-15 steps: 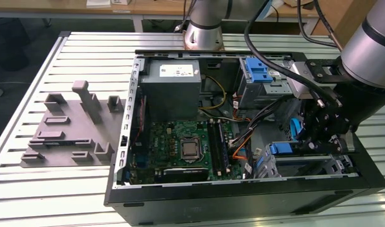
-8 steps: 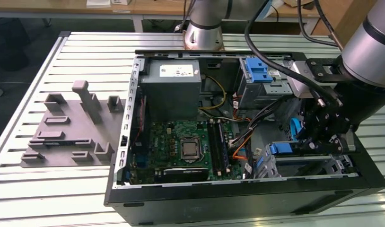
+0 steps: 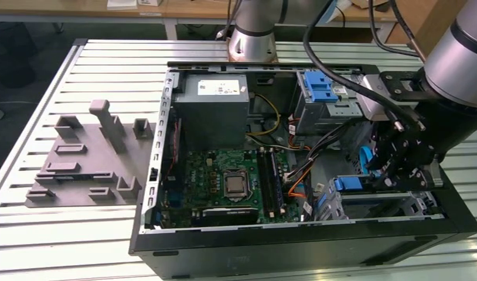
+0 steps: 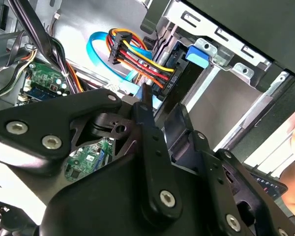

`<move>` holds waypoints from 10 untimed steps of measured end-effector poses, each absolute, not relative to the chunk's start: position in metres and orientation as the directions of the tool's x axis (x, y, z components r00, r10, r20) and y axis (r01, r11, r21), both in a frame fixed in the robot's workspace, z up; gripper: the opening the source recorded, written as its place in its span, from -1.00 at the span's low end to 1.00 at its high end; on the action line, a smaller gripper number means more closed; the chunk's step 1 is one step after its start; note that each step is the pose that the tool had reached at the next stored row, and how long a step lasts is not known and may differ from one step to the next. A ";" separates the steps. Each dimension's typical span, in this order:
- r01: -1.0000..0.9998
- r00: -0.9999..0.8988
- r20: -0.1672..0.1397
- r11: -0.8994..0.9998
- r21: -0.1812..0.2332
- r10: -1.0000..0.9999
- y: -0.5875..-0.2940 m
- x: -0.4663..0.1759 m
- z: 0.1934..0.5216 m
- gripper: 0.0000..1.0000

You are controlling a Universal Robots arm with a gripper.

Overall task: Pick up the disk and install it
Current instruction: 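Insert the second disk wire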

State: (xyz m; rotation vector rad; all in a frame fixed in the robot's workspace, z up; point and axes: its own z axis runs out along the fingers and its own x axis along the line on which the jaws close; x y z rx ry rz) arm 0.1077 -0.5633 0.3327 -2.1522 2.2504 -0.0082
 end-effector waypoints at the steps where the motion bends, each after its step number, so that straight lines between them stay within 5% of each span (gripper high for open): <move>1: -0.999 -0.044 -0.016 0.045 -0.023 -0.999 -0.563 0.108 0.334 -0.24; 10: -0.999 -0.045 -0.017 0.045 -0.022 -0.999 -0.563 0.108 0.348 -0.24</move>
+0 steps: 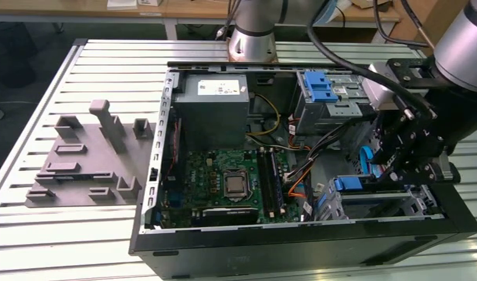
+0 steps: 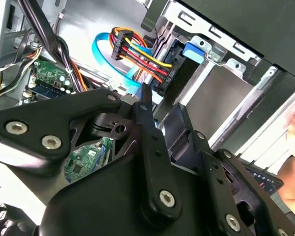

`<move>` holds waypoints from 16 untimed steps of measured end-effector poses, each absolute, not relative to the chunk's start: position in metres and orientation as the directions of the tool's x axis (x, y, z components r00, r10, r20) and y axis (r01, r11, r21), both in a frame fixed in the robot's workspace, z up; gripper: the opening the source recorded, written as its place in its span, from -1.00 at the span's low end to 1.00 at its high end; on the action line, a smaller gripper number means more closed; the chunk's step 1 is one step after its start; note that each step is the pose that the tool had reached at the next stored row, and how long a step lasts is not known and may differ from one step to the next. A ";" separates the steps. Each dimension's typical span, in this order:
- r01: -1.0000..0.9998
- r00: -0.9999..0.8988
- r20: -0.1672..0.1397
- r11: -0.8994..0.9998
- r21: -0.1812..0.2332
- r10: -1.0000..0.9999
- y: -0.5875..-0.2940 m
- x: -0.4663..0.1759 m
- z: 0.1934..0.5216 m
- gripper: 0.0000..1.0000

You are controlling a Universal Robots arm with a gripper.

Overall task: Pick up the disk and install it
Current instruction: 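Insert the second disk wire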

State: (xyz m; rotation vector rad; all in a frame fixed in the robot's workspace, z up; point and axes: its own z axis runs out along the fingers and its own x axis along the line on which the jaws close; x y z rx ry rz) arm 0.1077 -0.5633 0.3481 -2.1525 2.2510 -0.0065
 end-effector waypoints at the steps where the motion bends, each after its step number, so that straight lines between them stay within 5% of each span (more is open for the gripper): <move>1: -0.999 -0.044 -0.017 0.045 -0.021 -0.999 -0.563 0.108 0.350 -0.24; 6: -0.999 -0.044 -0.017 0.045 -0.020 -0.999 -0.563 0.108 0.353 -0.27; 12: -0.999 -0.044 -0.017 0.045 -0.020 -0.999 -0.563 0.108 0.353 -0.76; 16: -0.999 -0.044 -0.017 0.045 -0.020 -0.999 -0.563 0.108 0.353 -0.79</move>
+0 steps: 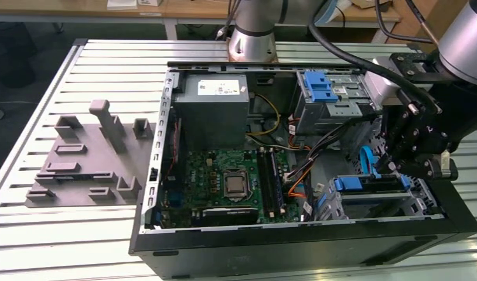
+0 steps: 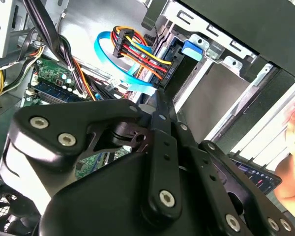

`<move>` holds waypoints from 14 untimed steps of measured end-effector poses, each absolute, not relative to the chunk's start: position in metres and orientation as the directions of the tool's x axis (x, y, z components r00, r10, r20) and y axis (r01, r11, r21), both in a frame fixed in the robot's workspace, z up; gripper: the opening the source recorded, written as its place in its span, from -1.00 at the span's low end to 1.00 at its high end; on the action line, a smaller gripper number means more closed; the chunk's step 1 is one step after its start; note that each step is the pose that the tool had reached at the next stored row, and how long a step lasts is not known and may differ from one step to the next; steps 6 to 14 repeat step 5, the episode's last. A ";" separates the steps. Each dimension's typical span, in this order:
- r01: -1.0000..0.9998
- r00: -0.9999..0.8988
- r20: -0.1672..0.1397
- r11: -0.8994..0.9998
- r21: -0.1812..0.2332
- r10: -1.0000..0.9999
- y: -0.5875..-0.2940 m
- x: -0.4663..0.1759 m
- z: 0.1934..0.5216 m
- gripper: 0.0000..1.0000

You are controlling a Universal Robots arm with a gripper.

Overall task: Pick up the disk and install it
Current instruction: 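Insert the second disk wire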

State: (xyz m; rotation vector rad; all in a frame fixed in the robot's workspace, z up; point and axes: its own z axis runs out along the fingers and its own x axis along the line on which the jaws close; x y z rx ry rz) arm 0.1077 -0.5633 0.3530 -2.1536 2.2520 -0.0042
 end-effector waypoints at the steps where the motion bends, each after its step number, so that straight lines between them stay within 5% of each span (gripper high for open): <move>1: -0.999 -0.044 -0.017 0.045 -0.020 -0.999 -0.563 0.108 0.353 -0.79; 14: -0.999 -0.044 -0.017 0.045 -0.020 -0.999 -0.563 0.108 0.353 -0.79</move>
